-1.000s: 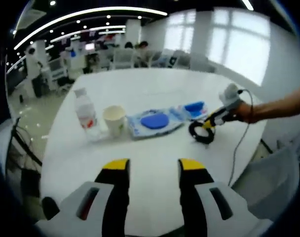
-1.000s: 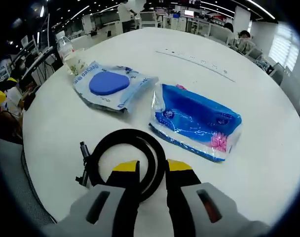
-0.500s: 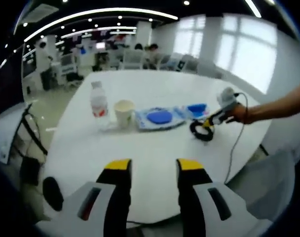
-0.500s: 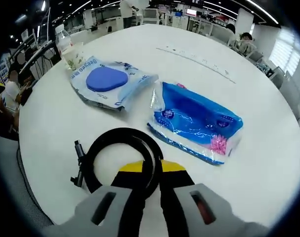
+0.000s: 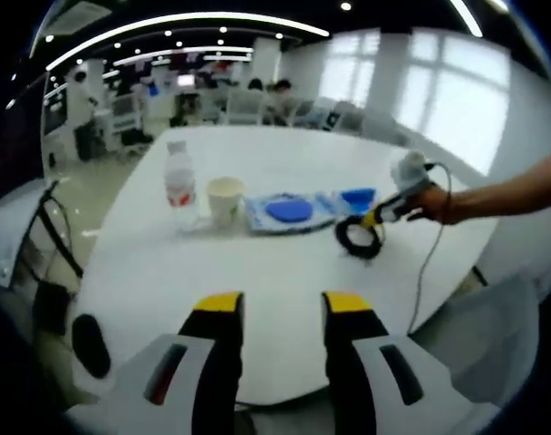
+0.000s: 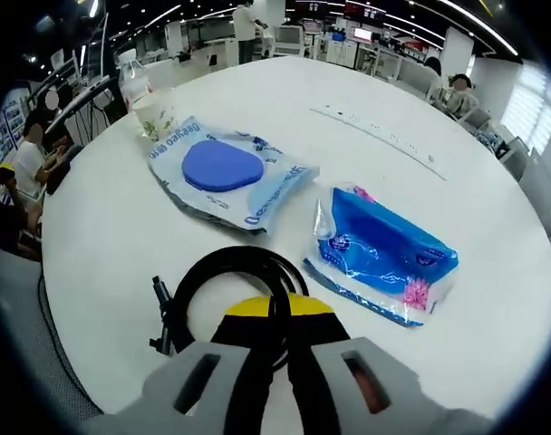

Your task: Arrange the tabletop items into an orderly group along one side of the table until the central work area is clear of visible clutter.

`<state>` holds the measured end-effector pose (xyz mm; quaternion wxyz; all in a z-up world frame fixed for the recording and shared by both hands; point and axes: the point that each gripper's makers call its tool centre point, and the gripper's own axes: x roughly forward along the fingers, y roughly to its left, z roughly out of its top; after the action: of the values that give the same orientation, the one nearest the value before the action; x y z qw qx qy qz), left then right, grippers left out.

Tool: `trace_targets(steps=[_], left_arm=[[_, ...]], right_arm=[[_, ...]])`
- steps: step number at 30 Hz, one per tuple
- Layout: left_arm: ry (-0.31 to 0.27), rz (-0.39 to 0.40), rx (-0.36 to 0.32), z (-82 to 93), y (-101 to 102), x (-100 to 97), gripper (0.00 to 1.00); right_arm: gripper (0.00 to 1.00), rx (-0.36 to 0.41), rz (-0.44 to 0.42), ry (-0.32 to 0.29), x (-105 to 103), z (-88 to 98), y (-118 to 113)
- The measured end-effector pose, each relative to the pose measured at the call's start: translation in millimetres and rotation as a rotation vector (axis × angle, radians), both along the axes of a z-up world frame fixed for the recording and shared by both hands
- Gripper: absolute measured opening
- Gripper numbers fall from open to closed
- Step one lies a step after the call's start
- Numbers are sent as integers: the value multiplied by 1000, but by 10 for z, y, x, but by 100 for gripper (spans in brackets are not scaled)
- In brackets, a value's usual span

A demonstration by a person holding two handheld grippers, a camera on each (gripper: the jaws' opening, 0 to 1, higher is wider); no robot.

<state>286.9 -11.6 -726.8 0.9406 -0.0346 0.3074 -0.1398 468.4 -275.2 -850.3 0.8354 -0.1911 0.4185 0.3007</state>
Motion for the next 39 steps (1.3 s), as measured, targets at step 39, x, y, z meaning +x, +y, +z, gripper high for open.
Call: trace_targets(steps=[39], left_arm=[[5,22,-14,-33,28,1,30]], right_arm=[[23,-8,-11,20,-214,-109,-12]])
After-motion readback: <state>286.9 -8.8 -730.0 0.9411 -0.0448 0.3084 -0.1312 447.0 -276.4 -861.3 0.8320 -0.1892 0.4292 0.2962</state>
